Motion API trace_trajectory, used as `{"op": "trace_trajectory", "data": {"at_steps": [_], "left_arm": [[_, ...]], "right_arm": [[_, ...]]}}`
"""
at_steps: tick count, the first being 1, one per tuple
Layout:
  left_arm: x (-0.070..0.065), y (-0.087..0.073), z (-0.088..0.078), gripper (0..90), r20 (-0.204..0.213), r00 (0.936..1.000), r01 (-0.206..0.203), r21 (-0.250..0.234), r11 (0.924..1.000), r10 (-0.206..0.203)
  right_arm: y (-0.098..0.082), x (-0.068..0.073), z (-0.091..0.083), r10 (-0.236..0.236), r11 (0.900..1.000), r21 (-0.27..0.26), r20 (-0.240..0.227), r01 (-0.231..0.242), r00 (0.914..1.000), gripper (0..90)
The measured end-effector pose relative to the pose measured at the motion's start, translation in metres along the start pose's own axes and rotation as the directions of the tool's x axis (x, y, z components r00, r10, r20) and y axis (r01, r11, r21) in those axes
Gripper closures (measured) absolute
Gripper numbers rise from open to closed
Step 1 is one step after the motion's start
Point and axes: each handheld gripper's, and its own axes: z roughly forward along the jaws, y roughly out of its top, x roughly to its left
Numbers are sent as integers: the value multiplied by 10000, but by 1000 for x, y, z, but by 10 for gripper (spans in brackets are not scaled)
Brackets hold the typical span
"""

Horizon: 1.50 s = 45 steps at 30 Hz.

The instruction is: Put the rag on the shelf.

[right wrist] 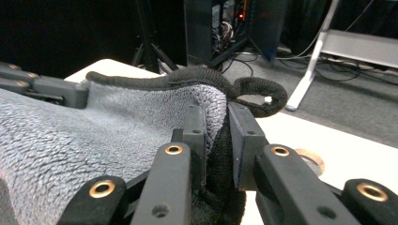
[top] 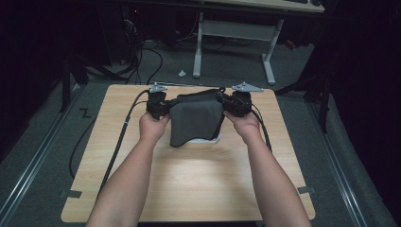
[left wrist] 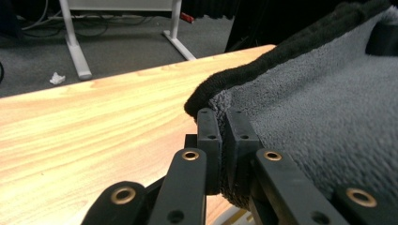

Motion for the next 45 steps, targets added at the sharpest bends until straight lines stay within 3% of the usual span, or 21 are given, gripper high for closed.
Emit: {"op": "trace_trajectory", "data": {"at_steps": [5, 15, 22, 29, 33, 34, 36, 39, 45], "left_arm": [[0, -3, 3, 863, 106, 9999, 53, 126, 9999, -55], [2, -12, 11, 863, 311, 9980, 539, 249, 9982, -546], [2, -19, 20, 864, 250, 9964, 789, 556, 9953, -804], [8, -30, 21, 861, 295, 9954, 890, 695, 9936, -913], [9, -32, 19, 847, 474, 9917, 1155, 722, 9907, -1191], [9, -31, 17, 821, 444, 9915, 1188, 729, 9902, -1222], [5, -30, 12, 765, -6, 9968, 796, 554, 9953, -797], [0, -29, 7, 705, -540, 9980, 380, 739, 9965, -340], [3, -38, -15, 617, -1127, 9919, 643, 447, 9969, -589]], "right_arm": [[-3, -3, -3, -238, 9996, 160, -296, 243, 9993, 800], [-11, -13, 3, 676, 9977, 100, -402, -673, 9969, 802], [-25, -20, 13, 810, 9953, 557, -212, -797, 9965, 797], [-42, -24, 22, 1350, 9881, 822, -536, -1303, 9894, 783], [-42, -25, 21, 1536, 9852, 841, -458, -1494, 9871, 691], [-42, -27, 20, 1523, 9852, 836, -273, -1496, 9880, 657], [-40, -29, 15, 1456, 9861, 771, 229, -1469, 9891, 597], [-35, -32, 6, 1312, 9891, 622, 378, -1334, 9906, 561], [-25, -31, -17, 1030, 9944, 120, 1122, -1050, 9883, 522]]}}
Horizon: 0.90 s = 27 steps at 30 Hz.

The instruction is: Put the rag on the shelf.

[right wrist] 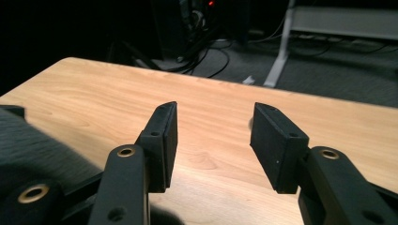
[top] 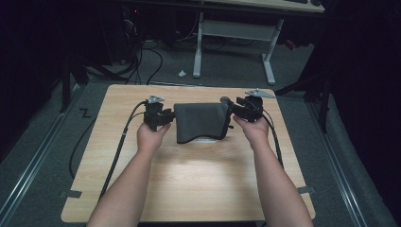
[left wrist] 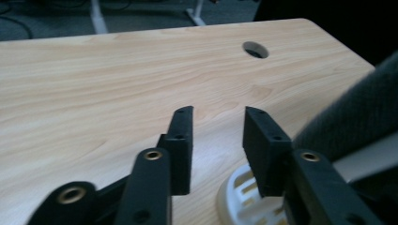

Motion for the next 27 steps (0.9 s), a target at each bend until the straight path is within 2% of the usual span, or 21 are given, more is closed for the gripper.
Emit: {"op": "trace_trajectory", "data": {"at_steps": [2, 4, 6, 8, 11, 16, 20, 24, 26, 27], "left_arm": [[4, -7, -10, 610, -59, 9999, 161, -211, 9996, -163], [8, -14, -18, 589, -178, 9995, 270, -231, 9994, -274], [10, -22, -29, 576, -185, 9994, 276, -433, 9987, -284], [10, -32, -39, 559, -296, 9994, 160, -509, 9986, -175], [7, -52, -54, 537, -213, 9998, 37, -576, 9983, -49], [-4, -91, -72, 525, -122, 9988, -487, -386, 9981, 482], [-11, -118, -91, 519, 79, 9980, -627, -133, 9979, 628], [-21, -146, -111, 506, 309, 9955, -903, 368, 9952, 892], [-26, -163, -122, 499, 254, 9931, -1159, 394, 9925, 1149], [-28, -173, -128, 498, 197, 9934, -1133, 309, 9931, 1127]], "right_arm": [[-2, 1, -10, -230, 9996, -145, 242, 233, 9994, 522], [-5, 1, -17, -325, 9995, -24, 430, 326, 9985, 515], [-12, 2, -25, -382, 9992, -95, 415, 386, 9984, 516], [-20, 4, -34, -475, 9989, -42, 398, 477, 9981, 516], [-35, 10, -48, -790, 9968, -65, 474, 794, 9957, 514], [-69, 21, -69, -1268, 9917, -138, 719, 1281, 9893, 508], [-102, 30, -90, -1712, 9849, -88, 930, 1727, 9808, 507], [-132, 36, -107, -1615, 9869, 125, 980, 1611, 9820, 505], [-148, 38, -116, -1506, 9886, 119, 1054, 1501, 9830, 496], [-157, 39, -121, -1484, 9888, 26, 1129, 1491, 9825, 496]]}}
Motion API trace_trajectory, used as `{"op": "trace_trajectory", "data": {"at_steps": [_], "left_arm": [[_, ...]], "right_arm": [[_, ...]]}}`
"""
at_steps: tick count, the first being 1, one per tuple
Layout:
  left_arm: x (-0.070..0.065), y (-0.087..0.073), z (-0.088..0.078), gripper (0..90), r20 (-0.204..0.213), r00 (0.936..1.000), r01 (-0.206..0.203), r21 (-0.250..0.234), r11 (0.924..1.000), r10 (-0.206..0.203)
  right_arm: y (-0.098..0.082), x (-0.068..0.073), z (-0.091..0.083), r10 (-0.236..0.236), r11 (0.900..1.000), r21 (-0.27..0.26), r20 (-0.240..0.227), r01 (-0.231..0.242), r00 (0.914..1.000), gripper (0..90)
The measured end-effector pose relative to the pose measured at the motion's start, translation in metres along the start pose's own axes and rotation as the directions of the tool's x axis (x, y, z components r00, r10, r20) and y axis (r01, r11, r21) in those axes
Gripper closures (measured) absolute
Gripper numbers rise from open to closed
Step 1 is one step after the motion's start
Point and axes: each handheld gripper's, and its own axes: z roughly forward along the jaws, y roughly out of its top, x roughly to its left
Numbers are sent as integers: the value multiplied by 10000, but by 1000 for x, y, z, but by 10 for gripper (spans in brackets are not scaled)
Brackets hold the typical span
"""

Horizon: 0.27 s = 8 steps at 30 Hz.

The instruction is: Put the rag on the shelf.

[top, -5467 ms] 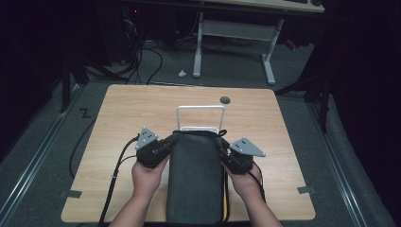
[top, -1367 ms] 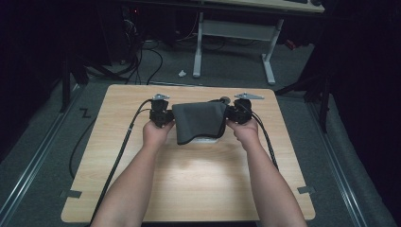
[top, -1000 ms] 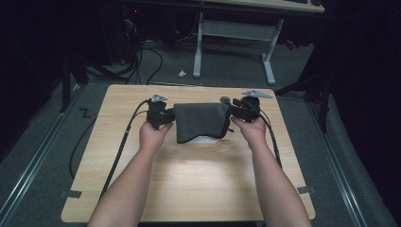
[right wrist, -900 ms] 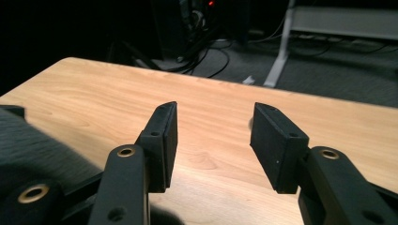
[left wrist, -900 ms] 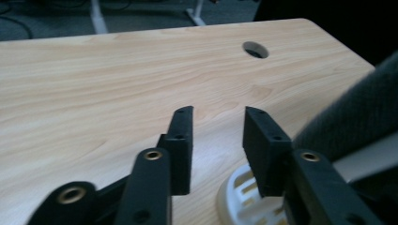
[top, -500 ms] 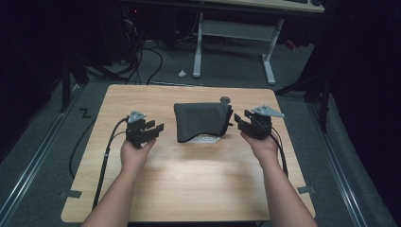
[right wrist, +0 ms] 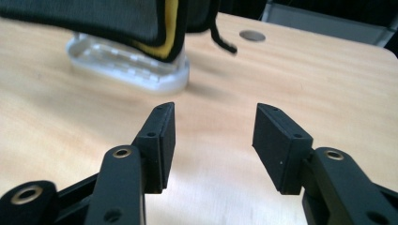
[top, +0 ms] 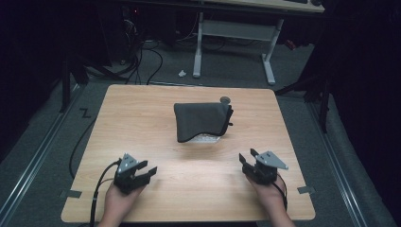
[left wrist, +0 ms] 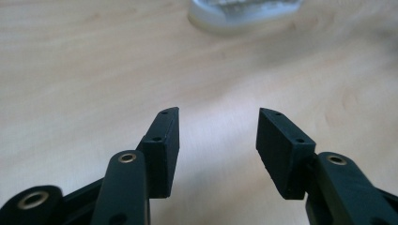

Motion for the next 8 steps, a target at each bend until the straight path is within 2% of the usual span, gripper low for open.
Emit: {"op": "trace_trajectory", "data": {"at_steps": [1, 2, 3, 4, 5, 8], "left_arm": [[-2, -5, -2, 508, 43, 9998, 212, 78, 9997, -212], [-2, -5, -3, 504, 320, 9985, 429, 363, 9984, -441], [-3, -3, -4, 493, 414, 9981, 437, 296, 9986, -449], [-4, -1, -7, 493, 298, 9986, 434, 13, 9991, -434], [-4, 1, -8, 494, 365, 9979, 535, -95, 9985, -531], [-2, 3, -7, 487, 471, 9978, 463, -67, 9989, -460]], "right_arm": [[-9, 1, -4, 23, 9999, -129, 37, -22, 10000, 503], [-16, 1, -7, 103, 9999, 10, -41, -103, 9999, 502], [-17, 1, -7, 196, 9995, 265, -236, -190, 9995, 492], [-17, 1, -8, 153, 9994, 299, -227, -146, 9996, 493], [-18, 2, -9, 9, 9998, 179, -155, -6, 9999, 493], [-19, 1, -7, -36, 9997, 257, -114, 39, 9999, 490]]}}
